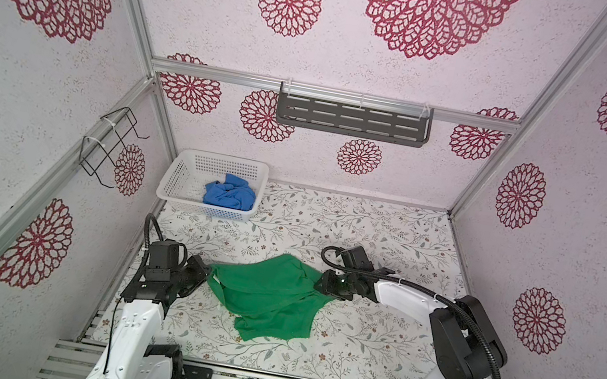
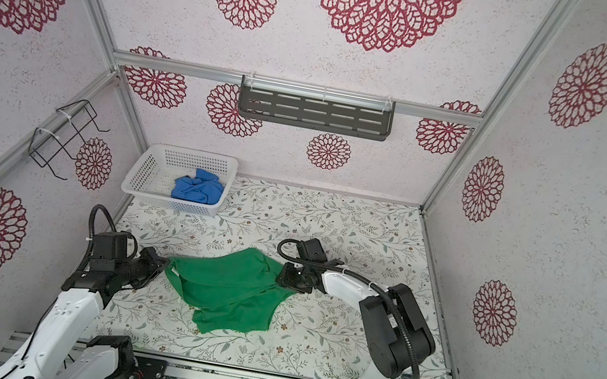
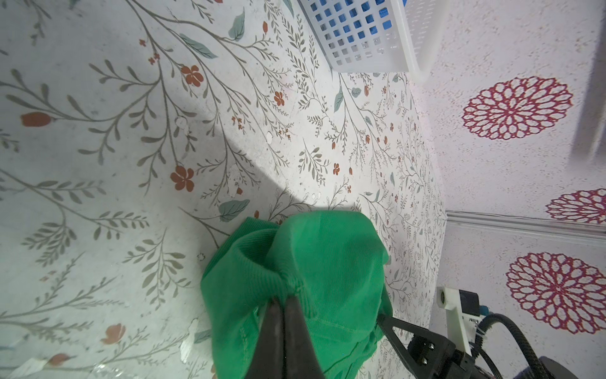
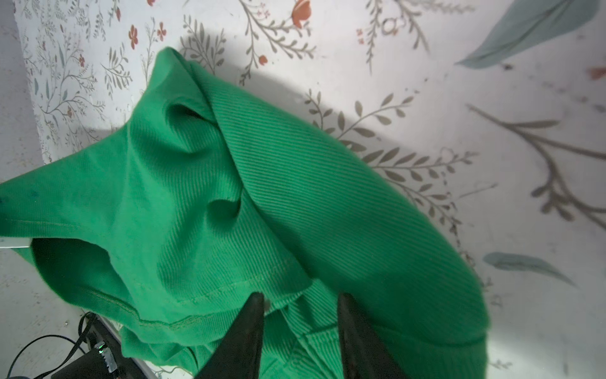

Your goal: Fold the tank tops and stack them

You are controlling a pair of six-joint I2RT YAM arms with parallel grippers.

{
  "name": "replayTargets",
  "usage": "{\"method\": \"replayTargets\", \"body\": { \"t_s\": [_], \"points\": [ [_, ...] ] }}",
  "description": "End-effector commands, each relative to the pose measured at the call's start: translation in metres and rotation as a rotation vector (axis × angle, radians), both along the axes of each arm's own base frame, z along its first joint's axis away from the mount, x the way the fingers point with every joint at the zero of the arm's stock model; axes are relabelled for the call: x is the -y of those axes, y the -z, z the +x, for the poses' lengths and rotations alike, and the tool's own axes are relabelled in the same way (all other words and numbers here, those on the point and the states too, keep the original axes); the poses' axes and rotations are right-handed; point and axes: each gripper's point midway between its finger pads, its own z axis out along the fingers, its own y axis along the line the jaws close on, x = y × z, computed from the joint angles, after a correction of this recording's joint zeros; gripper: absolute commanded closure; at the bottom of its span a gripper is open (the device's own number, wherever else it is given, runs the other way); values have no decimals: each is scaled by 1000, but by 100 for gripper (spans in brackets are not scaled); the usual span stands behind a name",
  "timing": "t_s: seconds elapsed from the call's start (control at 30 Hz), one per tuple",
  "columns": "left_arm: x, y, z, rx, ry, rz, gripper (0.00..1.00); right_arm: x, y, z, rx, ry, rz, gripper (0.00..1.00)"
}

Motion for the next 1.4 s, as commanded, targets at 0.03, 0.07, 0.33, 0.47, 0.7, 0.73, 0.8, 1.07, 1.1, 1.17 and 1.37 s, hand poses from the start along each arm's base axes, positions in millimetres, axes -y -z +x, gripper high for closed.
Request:
{"method": "replayTargets", "body": {
  "t_s": [0.03, 0.07, 0.33, 0.47, 0.7, 0.73, 0.8, 1.07, 1.1, 1.17, 1.37],
  "points": [
    [-2, -3, 0, 19, -3, 5, 100, -24, -11, 0, 21, -41, 43, 60],
    [-2, -3, 0, 17, -2, 4, 100, -29, -11, -2, 17, -52, 48, 60],
    [-2, -6, 2, 26, 0, 1, 100, -36, -12, -2, 19, -54, 49, 72],
    [-1, -24, 11, 58, 10, -6, 100, -31, -37, 12, 101, -58, 1, 91],
    [-6, -113, 43, 216, 52, 69, 100, -9, -98, 45, 274, -53, -91, 100],
    [-7, -129, 48, 245, 56, 85, 100, -3, -109, 51, 300, -47, -107, 100],
    [-9, -159, 59, 302, 66, 105, 100, 7, -130, 61, 348, -39, -127, 100],
    [-8, -214, 76, 408, 71, 106, 100, 20, -186, 71, 428, -72, -105, 100],
    [-8, -205, 74, 396, 66, 101, 100, 18, -184, 68, 418, -88, -96, 100],
    [-9, -185, 69, 372, 47, 85, 100, 24, -180, 63, 413, -86, -119, 100],
    [29, -127, 72, 281, 108, 3, 100, 85, -196, 61, 451, 12, -270, 100]
  ]
}}
